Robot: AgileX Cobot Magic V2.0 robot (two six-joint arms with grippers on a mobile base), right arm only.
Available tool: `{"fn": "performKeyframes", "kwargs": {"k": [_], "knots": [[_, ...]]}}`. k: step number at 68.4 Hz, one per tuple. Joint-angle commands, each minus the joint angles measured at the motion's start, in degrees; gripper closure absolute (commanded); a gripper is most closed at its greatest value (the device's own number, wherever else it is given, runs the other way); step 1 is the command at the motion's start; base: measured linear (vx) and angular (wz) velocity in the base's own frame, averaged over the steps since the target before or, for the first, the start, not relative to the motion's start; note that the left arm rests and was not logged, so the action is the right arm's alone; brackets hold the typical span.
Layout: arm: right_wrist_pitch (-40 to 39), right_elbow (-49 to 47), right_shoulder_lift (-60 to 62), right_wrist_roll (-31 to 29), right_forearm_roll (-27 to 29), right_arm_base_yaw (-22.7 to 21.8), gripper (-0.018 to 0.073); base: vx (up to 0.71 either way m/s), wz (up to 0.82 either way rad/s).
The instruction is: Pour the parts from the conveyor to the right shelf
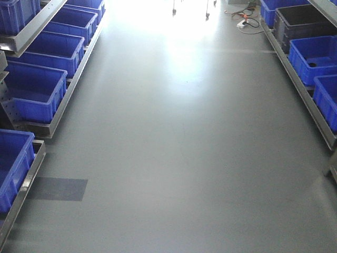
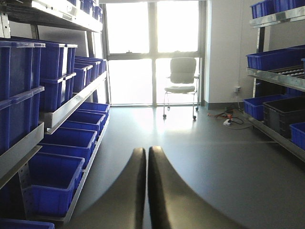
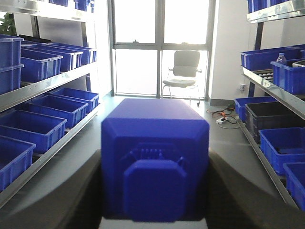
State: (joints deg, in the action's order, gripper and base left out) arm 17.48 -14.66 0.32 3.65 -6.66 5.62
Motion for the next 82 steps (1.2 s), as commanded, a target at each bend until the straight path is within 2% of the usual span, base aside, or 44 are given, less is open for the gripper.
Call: {"fn": "performKeyframes", "kwargs": {"k": [1, 42, 82], "knots": [[-4.72, -1.48, -0.72, -0.30, -0.44, -0.05, 0.0499, 0.47, 0.12], [-4.72, -1.48, -0.72, -0.30, -0.44, -0.05, 0.0499, 0.42, 0.30], [-4.72, -1.48, -0.72, -0.30, -0.44, -0.05, 0.0499, 0.23, 0.92]]}}
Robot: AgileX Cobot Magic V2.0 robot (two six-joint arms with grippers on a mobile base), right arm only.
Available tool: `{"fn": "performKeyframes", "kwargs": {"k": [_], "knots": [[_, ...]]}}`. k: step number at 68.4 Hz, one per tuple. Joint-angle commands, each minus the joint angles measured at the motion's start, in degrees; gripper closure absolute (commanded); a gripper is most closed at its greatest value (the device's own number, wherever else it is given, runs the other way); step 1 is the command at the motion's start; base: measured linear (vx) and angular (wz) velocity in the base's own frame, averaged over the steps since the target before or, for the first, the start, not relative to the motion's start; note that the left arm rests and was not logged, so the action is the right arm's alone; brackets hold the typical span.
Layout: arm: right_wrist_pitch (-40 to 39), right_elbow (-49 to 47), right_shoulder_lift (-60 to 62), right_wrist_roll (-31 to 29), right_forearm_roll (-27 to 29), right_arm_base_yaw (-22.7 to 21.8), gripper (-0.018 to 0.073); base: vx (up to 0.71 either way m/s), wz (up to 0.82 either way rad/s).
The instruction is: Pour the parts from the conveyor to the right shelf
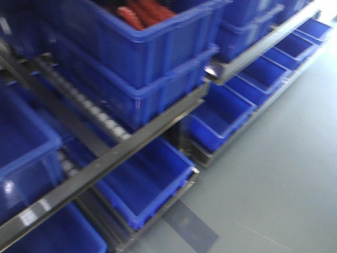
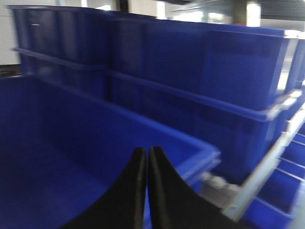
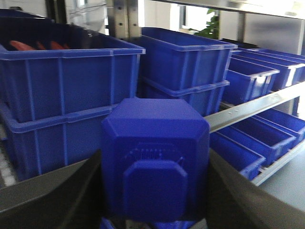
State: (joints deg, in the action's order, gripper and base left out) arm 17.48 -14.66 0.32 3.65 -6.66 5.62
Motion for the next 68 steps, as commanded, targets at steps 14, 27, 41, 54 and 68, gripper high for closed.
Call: {"fn": "performKeyframes", "kwargs": {"k": [14, 27, 41, 54, 68], "knots": [[-4.72, -1.48, -0.72, -0.30, -0.44, -0.05, 0.0499, 0.16, 0.80], [-4.72, -1.48, -0.72, -0.30, -0.44, -0.05, 0.0499, 0.14, 0.70], [-4.72, -1.48, -0.72, -0.30, -0.44, -0.05, 0.0499, 0.12, 0.68], [-4.72, -1.48, -0.72, -0.30, -0.44, -0.05, 0.0499, 0.09, 0.63], [-4.72, -1.48, -0.72, -0.30, -0.44, -0.05, 0.0499, 0.07, 0.53]]}}
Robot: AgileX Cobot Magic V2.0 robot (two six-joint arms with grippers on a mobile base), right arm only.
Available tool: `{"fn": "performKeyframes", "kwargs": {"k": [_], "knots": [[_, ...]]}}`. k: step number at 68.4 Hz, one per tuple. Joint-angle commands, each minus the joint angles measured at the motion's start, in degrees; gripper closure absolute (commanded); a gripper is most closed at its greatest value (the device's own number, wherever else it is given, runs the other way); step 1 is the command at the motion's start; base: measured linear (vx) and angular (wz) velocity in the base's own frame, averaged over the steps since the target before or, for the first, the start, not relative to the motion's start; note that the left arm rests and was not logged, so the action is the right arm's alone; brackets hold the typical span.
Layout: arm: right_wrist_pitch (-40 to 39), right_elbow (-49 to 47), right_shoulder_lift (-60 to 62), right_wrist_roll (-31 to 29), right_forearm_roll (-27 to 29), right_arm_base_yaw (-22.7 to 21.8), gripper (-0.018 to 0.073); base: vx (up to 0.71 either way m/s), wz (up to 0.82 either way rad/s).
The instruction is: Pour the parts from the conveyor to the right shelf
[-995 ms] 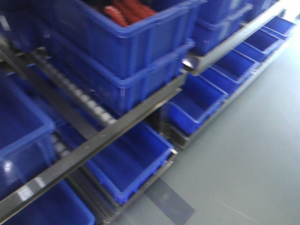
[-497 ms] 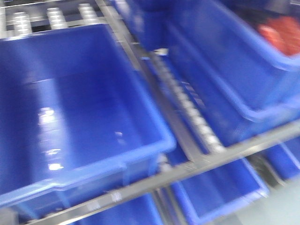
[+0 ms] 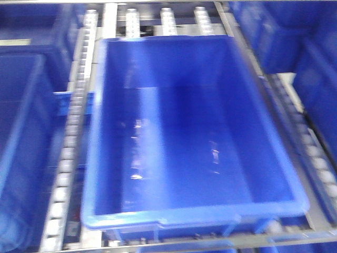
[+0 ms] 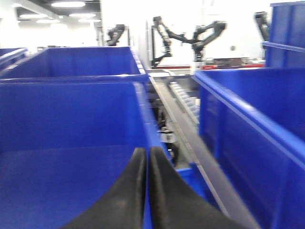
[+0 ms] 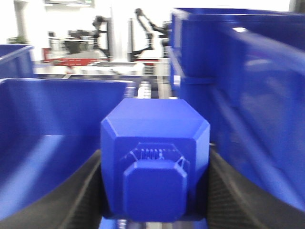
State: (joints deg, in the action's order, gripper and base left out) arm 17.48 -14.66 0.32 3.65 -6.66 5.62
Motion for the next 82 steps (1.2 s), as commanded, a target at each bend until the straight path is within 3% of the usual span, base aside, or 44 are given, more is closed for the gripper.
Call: {"fn": "performKeyframes", "kwargs": {"k": [1, 82], "knots": [[-4.72, -1.48, -0.72, -0.30, -0.44, -0.05, 0.0499, 0.06, 0.39], [-4.72, -1.48, -0.72, -0.30, -0.44, -0.05, 0.0499, 0.02, 0.05]]}}
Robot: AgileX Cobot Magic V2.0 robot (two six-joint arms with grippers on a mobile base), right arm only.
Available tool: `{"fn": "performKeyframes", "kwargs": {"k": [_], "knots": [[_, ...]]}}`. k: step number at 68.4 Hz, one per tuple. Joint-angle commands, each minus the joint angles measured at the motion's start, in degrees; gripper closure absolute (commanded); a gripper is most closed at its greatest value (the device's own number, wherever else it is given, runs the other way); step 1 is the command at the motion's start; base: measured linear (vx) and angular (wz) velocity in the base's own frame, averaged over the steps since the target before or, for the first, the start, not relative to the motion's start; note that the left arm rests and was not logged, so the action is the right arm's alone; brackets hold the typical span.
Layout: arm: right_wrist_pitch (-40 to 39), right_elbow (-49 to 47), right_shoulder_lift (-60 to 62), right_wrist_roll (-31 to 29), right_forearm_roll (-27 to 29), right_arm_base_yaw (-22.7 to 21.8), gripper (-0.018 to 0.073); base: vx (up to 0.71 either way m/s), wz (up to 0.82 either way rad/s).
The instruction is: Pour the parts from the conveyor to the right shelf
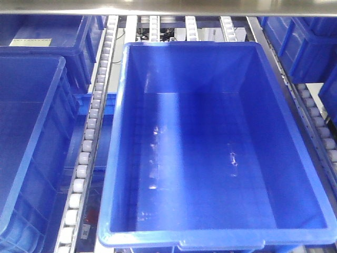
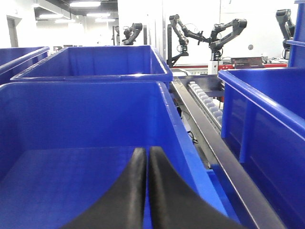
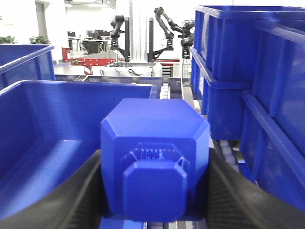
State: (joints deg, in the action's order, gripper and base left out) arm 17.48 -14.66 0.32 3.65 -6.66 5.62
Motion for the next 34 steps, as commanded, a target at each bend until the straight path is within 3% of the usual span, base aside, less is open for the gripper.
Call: {"fn": "performKeyframes", "kwargs": {"k": [1, 34], "knots": [[-4.72, -1.48, -0.72, -0.30, -0.44, -0.05, 0.0499, 0.05, 0.07], [-4.72, -1.48, -0.72, -0.30, -0.44, -0.05, 0.0499, 0.05, 0.05]]}}
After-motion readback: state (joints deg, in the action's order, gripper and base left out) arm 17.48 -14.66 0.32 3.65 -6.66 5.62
